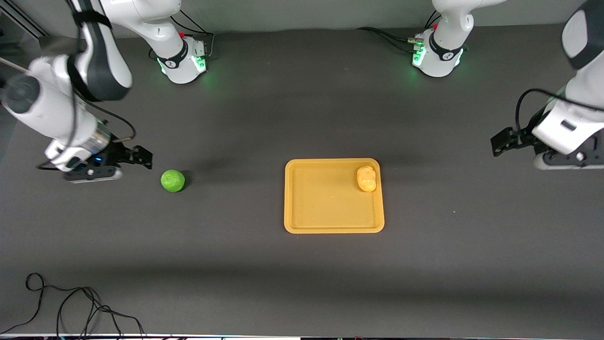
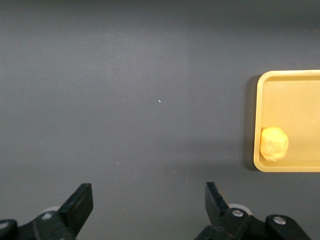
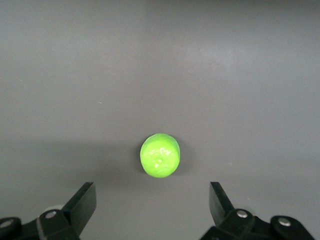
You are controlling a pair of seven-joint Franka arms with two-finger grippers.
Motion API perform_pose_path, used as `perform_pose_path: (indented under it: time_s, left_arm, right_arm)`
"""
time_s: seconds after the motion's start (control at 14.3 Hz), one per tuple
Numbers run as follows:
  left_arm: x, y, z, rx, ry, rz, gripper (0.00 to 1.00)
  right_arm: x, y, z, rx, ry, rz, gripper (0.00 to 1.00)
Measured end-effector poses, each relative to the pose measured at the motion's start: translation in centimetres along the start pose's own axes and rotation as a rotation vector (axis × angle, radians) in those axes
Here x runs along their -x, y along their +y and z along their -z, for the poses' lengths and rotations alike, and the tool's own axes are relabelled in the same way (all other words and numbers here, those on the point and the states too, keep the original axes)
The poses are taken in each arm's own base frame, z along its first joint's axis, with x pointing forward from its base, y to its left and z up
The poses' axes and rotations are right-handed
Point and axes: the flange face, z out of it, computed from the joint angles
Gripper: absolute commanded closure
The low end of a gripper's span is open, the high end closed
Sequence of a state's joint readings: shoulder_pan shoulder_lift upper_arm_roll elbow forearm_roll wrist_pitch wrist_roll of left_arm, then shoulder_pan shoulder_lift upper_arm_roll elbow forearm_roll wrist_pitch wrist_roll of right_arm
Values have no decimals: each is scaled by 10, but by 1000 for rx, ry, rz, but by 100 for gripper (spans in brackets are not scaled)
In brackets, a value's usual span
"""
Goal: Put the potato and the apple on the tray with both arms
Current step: 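Lower the right gripper and grasp the green apple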
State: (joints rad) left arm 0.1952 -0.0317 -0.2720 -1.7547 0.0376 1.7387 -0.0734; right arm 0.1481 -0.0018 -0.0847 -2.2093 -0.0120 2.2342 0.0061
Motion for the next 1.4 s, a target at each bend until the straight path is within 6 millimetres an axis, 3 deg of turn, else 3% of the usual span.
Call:
perform_pose_path:
  time_s: [0.28, 0.56, 0.77, 1.05, 1.19, 1.4]
  left_arm:
    - [11, -24, 19, -6, -29, -12, 0]
    - [12, -50, 22, -3, -34, 4, 0]
    - [13, -50, 21, -3, -38, 3, 0]
    - [14, -45, 20, -1, -51, -15, 0]
    - [15, -49, 20, 6, -55, -10, 0]
    - [15, -55, 19, 10, -56, -4, 0]
  right_arm:
    - [-6, -12, -79, 10, -21, 24, 0]
    - [-3, -14, -143, 19, -26, 30, 0]
    - [7, -13, -169, 21, -41, 42, 0]
    - [15, -12, -182, 22, -67, 61, 0]
    - [17, -12, -184, 22, -73, 63, 23]
    - [18, -11, -184, 22, -76, 69, 49]
